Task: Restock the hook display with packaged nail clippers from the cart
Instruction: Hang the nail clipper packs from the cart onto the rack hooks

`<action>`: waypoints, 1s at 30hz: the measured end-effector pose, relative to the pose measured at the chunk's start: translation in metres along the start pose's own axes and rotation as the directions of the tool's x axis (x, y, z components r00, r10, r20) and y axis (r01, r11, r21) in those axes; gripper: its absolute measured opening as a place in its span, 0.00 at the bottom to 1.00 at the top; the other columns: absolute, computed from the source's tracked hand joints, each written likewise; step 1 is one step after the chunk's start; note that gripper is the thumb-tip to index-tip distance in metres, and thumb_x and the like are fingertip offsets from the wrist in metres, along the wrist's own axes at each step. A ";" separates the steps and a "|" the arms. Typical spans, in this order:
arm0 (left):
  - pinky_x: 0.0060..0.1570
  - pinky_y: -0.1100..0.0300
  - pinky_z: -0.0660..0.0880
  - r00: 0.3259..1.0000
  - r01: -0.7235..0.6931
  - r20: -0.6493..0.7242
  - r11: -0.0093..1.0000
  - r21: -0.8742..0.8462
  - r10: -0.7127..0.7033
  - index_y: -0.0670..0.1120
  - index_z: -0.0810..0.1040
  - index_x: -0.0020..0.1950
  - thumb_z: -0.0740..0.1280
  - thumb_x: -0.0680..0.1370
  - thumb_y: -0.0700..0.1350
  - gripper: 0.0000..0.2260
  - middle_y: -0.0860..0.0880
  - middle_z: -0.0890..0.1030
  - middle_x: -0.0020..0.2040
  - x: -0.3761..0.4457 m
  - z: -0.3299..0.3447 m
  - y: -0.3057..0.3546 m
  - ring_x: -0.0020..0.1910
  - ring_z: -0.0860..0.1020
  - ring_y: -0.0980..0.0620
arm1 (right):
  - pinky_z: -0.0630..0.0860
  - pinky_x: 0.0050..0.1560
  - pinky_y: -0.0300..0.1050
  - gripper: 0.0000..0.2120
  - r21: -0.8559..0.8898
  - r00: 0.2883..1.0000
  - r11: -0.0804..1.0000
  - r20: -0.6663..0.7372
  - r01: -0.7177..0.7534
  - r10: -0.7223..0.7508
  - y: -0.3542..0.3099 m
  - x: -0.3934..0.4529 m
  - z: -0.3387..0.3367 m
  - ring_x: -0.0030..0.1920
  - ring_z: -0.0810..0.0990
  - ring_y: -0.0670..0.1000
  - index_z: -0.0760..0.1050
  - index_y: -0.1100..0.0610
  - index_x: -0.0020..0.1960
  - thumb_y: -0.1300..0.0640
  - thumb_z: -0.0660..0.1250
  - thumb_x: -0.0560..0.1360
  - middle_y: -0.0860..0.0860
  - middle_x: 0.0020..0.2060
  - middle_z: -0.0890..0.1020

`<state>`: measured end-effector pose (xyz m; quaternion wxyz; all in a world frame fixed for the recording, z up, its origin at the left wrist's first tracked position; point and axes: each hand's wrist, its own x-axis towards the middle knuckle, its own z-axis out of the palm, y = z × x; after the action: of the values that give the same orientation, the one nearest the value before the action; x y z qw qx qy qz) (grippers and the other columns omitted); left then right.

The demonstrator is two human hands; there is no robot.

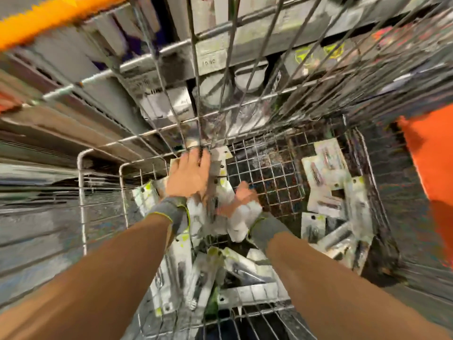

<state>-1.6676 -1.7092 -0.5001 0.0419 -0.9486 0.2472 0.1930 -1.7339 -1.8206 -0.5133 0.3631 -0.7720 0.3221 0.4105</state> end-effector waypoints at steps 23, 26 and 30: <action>0.56 0.55 0.73 0.937 0.346 0.196 0.702 -0.623 -0.288 0.46 0.70 0.66 0.67 0.74 0.40 0.20 0.44 0.78 0.60 0.011 -0.018 0.018 0.58 0.76 0.42 | 0.76 0.57 0.49 0.39 0.563 0.998 0.825 0.065 -0.041 0.006 0.034 0.006 -0.028 0.56 0.79 0.58 0.76 0.63 0.60 0.49 0.82 0.54 0.60 0.57 0.80; 0.57 0.54 0.75 0.921 0.374 0.306 0.330 -0.867 -0.240 0.44 0.72 0.66 0.70 0.72 0.33 0.24 0.43 0.80 0.58 0.018 -0.022 0.025 0.55 0.79 0.44 | 0.80 0.48 0.45 0.35 0.775 0.992 0.628 0.018 0.067 -0.128 0.054 0.016 -0.039 0.43 0.81 0.51 0.81 0.56 0.46 0.40 0.81 0.43 0.54 0.43 0.83; 0.43 0.58 0.81 0.913 0.388 0.323 -0.286 -0.876 0.250 0.36 0.68 0.67 0.63 0.71 0.23 0.25 0.35 0.80 0.54 0.012 -0.004 0.030 0.41 0.82 0.49 | 0.72 0.41 0.45 0.21 0.889 0.977 0.454 0.140 -0.051 -0.163 0.060 0.013 -0.049 0.46 0.78 0.56 0.76 0.62 0.56 0.54 0.72 0.65 0.61 0.52 0.79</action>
<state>-1.6712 -1.7419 -0.5006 -0.6737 -0.5445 -0.0815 0.4930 -1.7566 -1.8952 -0.5231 0.7565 -0.4326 0.4237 0.2472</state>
